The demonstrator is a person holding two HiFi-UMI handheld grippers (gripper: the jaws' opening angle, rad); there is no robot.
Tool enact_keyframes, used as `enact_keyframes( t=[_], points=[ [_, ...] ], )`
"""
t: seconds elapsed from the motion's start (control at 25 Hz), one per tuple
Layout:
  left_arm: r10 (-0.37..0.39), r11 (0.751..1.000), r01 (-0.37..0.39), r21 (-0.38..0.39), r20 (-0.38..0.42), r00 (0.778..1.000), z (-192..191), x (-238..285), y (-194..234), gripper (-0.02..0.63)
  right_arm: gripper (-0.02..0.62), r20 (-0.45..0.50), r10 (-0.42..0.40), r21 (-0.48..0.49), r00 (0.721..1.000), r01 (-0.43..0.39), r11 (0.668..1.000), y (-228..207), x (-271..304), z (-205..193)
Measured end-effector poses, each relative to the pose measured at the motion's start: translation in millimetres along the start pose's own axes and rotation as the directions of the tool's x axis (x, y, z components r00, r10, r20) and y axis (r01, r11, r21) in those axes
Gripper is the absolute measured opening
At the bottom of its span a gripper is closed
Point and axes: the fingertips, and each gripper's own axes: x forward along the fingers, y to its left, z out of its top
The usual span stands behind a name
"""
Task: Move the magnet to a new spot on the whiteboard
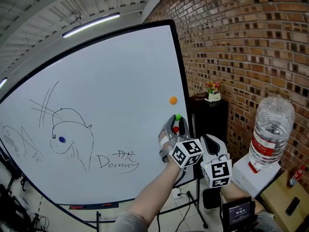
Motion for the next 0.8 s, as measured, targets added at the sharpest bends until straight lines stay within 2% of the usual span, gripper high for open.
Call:
enact_keyframes(
  t=[0.4, 0.64, 0.8],
  points=[
    [-0.02, 0.999, 0.021, -0.05, 0.027, 0.999, -0.1, -4.6, 1.6, 0.129, 0.023, 0.006, -0.002, -0.014, 1.0, 0.002, 1.0, 1.2, 0.0, 3.5],
    [-0.031, 0.996, 0.037, -0.081, 0.073, 0.997, 2.5, -15.9, 11.6, 0.126, 0.023, 0.004, 0.002, -0.009, 1.0, -0.002, 1.0, 9.1, 1.4, 5.5],
    [-0.025, 0.994, 0.036, -0.099, 0.116, 0.993, 3.0, -27.7, 27.6, 0.076, 0.023, 0.01, -0.001, -0.009, 1.0, 0.001, 1.0, 15.6, 4.3, 7.5]
  ],
)
